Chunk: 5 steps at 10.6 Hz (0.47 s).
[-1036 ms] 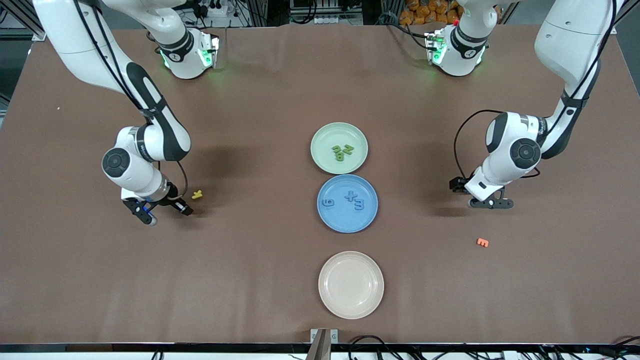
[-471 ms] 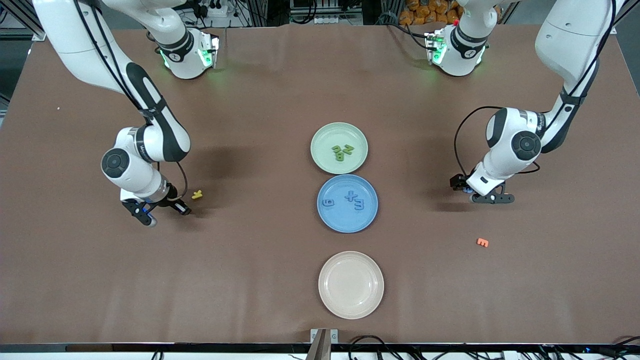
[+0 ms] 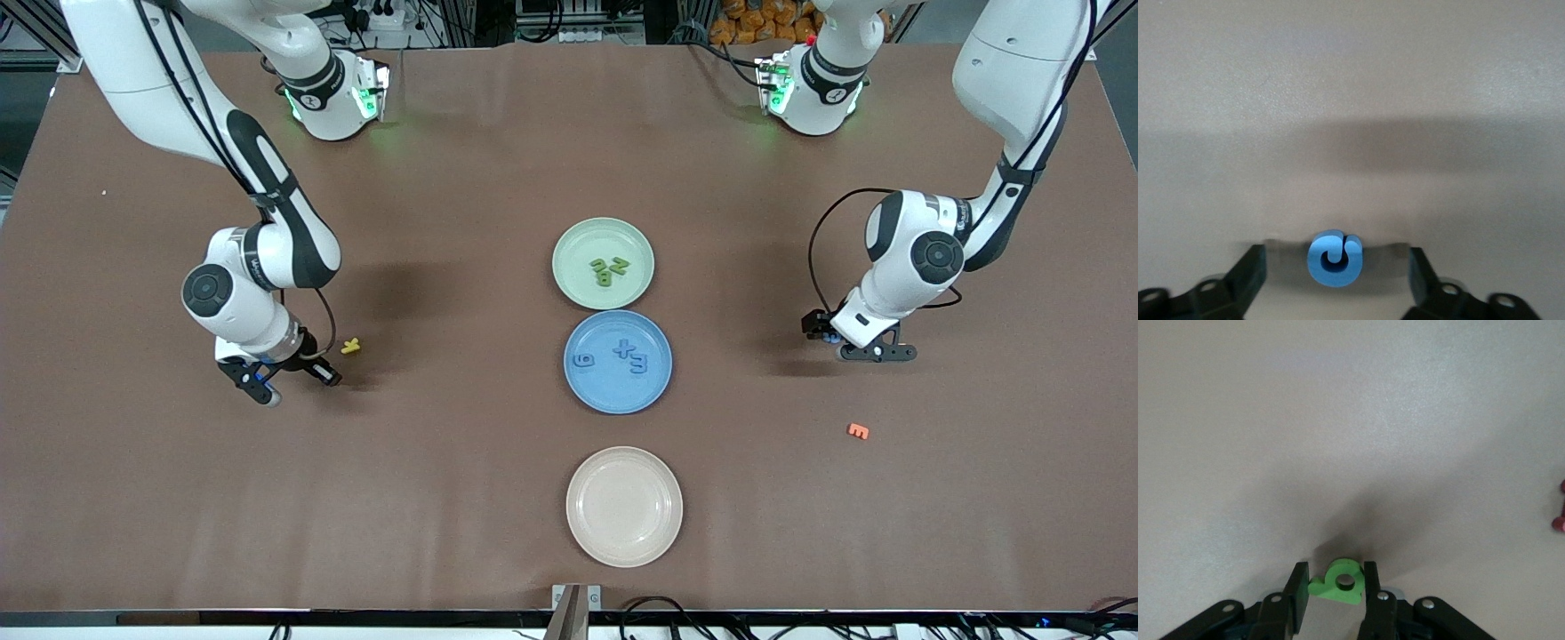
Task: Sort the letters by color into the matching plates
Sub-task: 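Grasp blue c with the left gripper while the right gripper grasps green a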
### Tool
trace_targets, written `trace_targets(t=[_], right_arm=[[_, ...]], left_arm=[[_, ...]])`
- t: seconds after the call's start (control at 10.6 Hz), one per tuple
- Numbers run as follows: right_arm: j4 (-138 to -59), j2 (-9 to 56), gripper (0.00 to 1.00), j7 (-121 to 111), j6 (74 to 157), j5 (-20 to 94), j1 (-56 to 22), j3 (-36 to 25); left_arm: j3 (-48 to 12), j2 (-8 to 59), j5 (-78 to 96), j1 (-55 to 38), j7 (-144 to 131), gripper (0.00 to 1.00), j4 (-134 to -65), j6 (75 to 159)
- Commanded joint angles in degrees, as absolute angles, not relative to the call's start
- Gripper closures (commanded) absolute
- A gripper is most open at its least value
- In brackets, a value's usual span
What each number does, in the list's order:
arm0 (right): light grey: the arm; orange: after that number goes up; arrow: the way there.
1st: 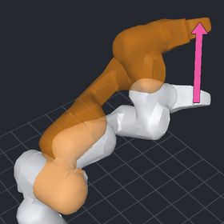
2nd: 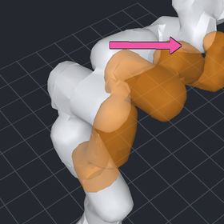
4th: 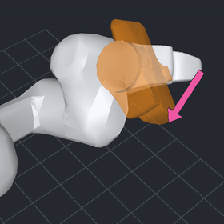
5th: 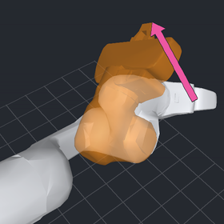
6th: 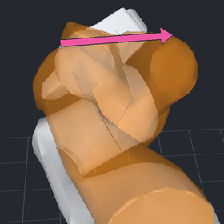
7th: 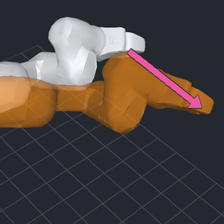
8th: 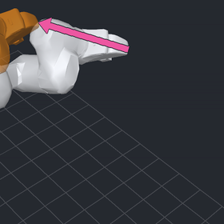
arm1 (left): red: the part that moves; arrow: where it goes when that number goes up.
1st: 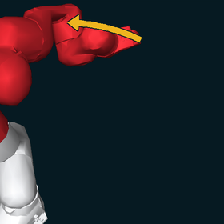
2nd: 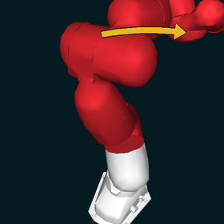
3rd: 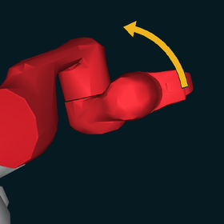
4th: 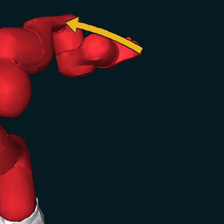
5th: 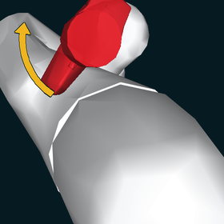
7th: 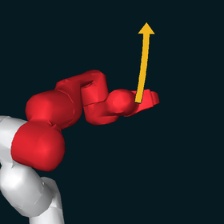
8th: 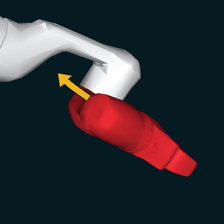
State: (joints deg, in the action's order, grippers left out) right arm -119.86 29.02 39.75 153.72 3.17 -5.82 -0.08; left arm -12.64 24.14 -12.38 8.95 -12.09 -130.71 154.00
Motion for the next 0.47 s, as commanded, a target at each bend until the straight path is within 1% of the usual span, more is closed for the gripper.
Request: trace_targets(t=[0.0, 0.19, 0.38], right_arm=[[-119.01, 27.86, 1.00, 39.64, 151.19, 2.37, -6.15, -0.35], [-117.17, 27.16, 1.00, 39.81, 147.50, 2.55, -6.33, -0.35], [-116.98, 26.20, 1.00, 39.99, 146.08, 2.81, -6.50, -0.26]], left_arm=[[-12.74, 22.59, -14.24, 8.88, -16.16, 1.00, -132.10, 154.78], [-12.74, 22.68, -14.24, 8.53, -17.40, 1.00, -132.01, 154.78], [-12.74, 22.68, -14.24, 8.53, -17.49, 1.00, -132.01, 154.78]])
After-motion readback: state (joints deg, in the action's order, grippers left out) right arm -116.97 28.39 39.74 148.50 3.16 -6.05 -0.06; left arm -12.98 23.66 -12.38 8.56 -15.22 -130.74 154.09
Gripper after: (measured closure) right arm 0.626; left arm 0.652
